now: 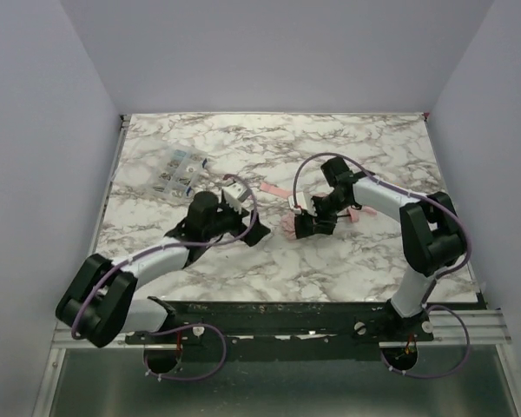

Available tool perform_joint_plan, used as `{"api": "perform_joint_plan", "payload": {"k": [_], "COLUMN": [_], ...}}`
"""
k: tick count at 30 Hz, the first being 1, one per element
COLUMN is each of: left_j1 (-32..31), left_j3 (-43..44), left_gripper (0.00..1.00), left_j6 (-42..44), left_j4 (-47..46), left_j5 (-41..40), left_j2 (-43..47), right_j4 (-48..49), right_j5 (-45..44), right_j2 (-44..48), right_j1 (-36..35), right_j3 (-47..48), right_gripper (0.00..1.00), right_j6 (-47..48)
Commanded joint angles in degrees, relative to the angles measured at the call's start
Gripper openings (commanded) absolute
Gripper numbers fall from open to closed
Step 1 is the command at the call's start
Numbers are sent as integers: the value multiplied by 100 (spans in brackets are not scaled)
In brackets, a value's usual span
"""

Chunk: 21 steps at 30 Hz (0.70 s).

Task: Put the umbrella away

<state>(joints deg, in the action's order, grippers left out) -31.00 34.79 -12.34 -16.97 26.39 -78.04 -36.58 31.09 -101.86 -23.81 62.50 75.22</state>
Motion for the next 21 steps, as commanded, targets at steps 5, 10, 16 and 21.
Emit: {"api": "perform_joint_plan", "payload": {"k": [5, 10, 16, 21], "left_j1": [68, -1347, -2461, -2766], "left_j3": [-2614, -2929, -2092, -1288], "left_gripper": [85, 85, 86, 87], "left_j6": [280, 2808, 4251, 4723], "left_j4": [-5732, -6371, -5336, -4407], "left_j5": [483, -29, -1211, -1734], "left_j2": [141, -542, -1131, -1656], "right_j4": [-2968, -3340, -3700, -3332], "right_j5": [691, 757, 918, 747], "right_j2": [-1800, -2410, -2780, -2768], "right_j1": [-70, 10, 131, 131], "right_j3": [247, 627, 895, 894], "right_gripper": [13, 11, 11, 11], "right_j6": [-574, -682, -601, -921]}}
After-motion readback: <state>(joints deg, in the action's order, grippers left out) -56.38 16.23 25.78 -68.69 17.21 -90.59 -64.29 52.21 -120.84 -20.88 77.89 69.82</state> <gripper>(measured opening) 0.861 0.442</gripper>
